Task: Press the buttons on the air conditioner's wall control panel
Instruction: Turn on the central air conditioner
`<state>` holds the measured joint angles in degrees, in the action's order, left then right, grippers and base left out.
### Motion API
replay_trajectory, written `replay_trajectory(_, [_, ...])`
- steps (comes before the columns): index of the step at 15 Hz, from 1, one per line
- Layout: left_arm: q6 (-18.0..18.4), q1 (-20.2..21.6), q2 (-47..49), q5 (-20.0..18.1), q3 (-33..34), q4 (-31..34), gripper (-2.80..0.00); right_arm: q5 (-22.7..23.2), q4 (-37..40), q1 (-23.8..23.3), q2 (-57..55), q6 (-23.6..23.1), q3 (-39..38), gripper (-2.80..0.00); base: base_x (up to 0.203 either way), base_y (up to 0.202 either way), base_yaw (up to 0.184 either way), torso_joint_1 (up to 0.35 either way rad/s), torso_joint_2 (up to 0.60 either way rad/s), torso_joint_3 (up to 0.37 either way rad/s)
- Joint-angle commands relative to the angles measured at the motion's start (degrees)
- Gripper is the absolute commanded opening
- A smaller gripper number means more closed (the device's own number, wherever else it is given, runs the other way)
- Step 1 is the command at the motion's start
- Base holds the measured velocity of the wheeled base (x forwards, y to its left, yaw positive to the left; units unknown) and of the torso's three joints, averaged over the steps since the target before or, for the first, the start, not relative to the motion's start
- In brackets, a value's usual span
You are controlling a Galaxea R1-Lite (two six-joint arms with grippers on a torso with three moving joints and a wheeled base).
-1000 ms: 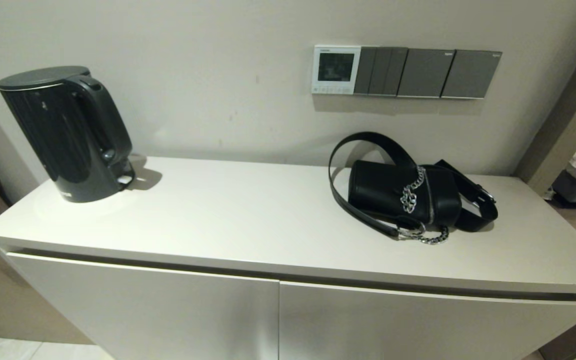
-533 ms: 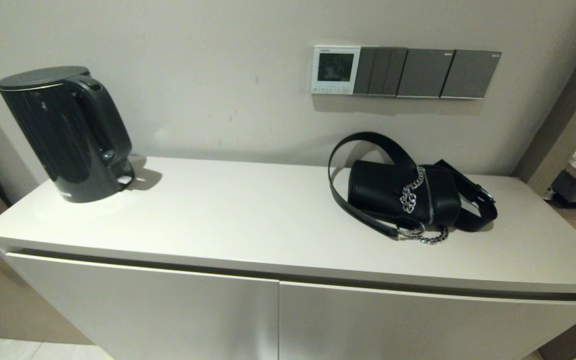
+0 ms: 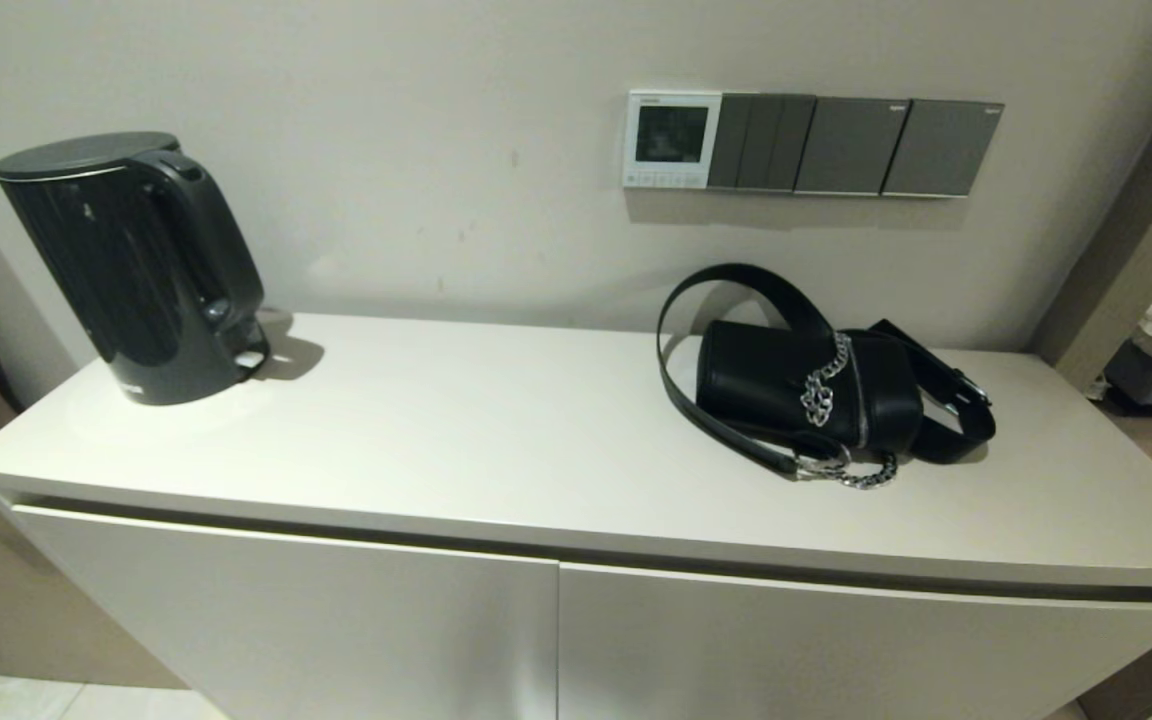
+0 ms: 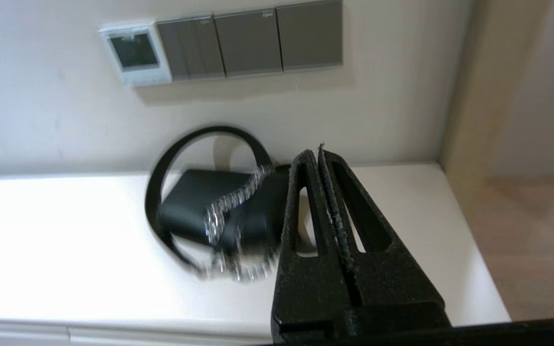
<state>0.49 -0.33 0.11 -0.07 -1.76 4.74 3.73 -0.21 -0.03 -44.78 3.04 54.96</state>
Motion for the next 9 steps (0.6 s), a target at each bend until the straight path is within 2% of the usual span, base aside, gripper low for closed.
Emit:
replay_trajectory(1, [0.0,0.0,0.0,0.0,0.0,0.1,-2.80,-1.8,-0.4,2.1,-15.0,1.1,7.5,-2.80,0.000,0.000,0.000,0.000,0.00,0.000])
replay_trajectory(3, [0.0,0.0,0.0,0.0,0.0,0.1,-2.80,-10.0,-1.0,10.6,-21.0,2.0,12.3,-2.80,0.000,0.000,0.000,0.000,0.00,0.000])
replay_trajectory(5, [0.0,0.0,0.0,-0.1,0.0,0.0,-2.80,-21.8,-4.7,20.9,-28.1,2.7,16.3,-2.80,0.000,0.000,0.000,0.000,0.00,0.000])
replay_trajectory(7, [0.0,0.0,0.0,0.0,0.0,0.1,-2.80,-30.1,-11.8,25.5,-35.3,2.2,19.9,-2.80,0.000,0.000,0.000,0.000,0.00,0.000])
replay_trajectory(9, [0.0,0.0,0.0,0.0,0.0,0.1,-2.80,-32.9,-17.1,27.5,-40.2,1.2,22.7,-2.80,0.000,0.000,0.000,0.000,0.00,0.000])
